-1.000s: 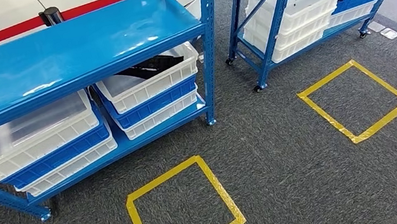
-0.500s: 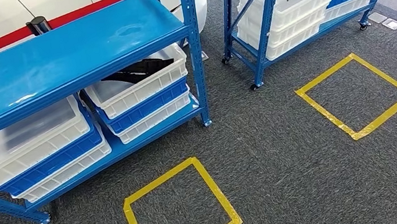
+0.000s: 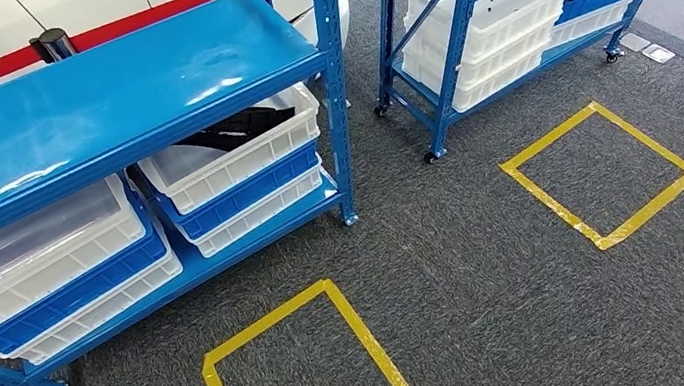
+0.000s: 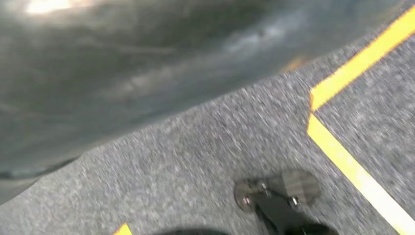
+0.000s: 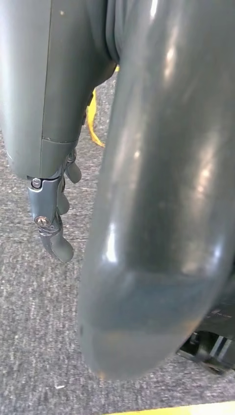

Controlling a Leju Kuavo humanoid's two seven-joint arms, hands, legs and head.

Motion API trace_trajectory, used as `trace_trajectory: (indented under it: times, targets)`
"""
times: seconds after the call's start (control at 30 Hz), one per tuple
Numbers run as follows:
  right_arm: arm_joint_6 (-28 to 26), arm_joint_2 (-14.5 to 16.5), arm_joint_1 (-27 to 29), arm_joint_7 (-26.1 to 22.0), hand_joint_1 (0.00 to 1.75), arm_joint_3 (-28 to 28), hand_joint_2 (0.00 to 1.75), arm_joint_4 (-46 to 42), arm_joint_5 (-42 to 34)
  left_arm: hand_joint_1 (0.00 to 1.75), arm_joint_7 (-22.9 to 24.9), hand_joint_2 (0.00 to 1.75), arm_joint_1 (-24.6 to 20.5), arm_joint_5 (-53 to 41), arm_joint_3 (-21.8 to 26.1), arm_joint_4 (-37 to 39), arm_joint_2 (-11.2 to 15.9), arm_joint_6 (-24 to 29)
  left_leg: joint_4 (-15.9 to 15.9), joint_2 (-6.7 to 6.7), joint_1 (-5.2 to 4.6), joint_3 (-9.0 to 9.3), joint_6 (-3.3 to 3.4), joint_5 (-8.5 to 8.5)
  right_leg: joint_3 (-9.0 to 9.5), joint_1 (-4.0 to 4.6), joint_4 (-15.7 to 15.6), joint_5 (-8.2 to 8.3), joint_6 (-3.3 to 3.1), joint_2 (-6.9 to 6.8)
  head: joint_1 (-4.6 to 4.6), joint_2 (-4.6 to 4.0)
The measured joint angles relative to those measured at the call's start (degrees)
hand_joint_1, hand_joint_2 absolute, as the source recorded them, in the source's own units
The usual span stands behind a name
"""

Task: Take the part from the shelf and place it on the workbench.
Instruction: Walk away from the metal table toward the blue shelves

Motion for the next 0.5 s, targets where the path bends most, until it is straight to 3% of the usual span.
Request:
trace_trajectory:
  times: [0.07,0.13,0.17,0.2,0.27,0.33,0.4,0.5]
  targets:
    - [0.3,-0.1,-0.1,0.0,0.00,0.0,0.00,0.0,0.0,0.00,0.0,0.00,0.0,0.0,0.0,0.0,0.0,0.0,-0.5,0.05,0.17,0.51,0.49,-0.06,-2.20,0.06,4.2,-1.70,-0.04,-0.20,0.09,0.00]
    - [0.5,-0.1,-0.1,0.0,0.00,0.0,0.00,0.0,0.0,0.00,0.0,0.00,-0.1,-0.1,0.0,0.0,0.0,0.0,-0.5,0.08,0.04,0.76,0.97,-0.42,-6.94,0.07,11.8,-4.12,-0.38,-0.25,0.10,0.00]
    - [0.6,-0.1,0.0,0.0,0.00,0.0,0.00,0.0,0.0,0.00,0.0,0.00,-0.2,-0.1,0.0,0.0,0.0,0.0,-0.5,0.06,-0.01,0.94,1.11,-0.63,-9.10,0.07,14.8,-4.69,-0.35,-0.25,0.10,0.00]
    - [0.6,-0.2,0.1,0.0,0.00,0.0,0.00,0.0,0.0,0.00,0.0,0.00,-0.2,-0.1,0.0,0.0,0.0,0.0,-0.5,0.01,-0.03,1.20,1.18,-0.88,-10.25,0.05,15.7,-4.22,-0.04,-0.26,0.10,0.00]
    - [0.8,-0.3,0.2,0.0,0.00,0.0,0.00,0.0,0.0,0.00,0.1,0.00,-0.1,-0.1,0.0,0.0,0.0,0.0,-0.5,-0.12,-0.02,2.00,1.03,-1.48,-9.43,-0.05,11.2,-0.82,1.04,-0.34,0.16,0.00]
    - [0.8,-0.4,0.1,0.0,0.00,0.0,0.00,0.0,0.1,0.00,0.1,0.00,-0.1,-0.1,0.0,0.0,0.0,0.0,-0.5,-0.20,-0.18,2.71,0.55,-2.19,-6.59,-0.02,3.7,2.98,1.48,-0.65,0.24,0.00]
    - [0.9,-0.4,0.1,0.0,0.00,0.0,0.00,0.0,0.1,0.00,0.1,0.00,-0.1,-0.2,0.0,0.0,0.0,0.0,-0.5,-0.22,-0.45,3.05,-0.01,-2.76,-5.15,0.20,0.6,4.29,0.64,-0.81,0.20,0.00]
    - [0.9,-0.5,0.1,0.0,0.00,0.0,0.00,0.0,0.2,0.00,0.1,0.00,-0.2,-0.2,0.0,0.0,0.0,0.0,-0.5,-0.14,-0.34,3.45,-0.88,-3.30,-4.69,0.14,0.4,4.21,-0.78,-0.66,0.16,0.00]
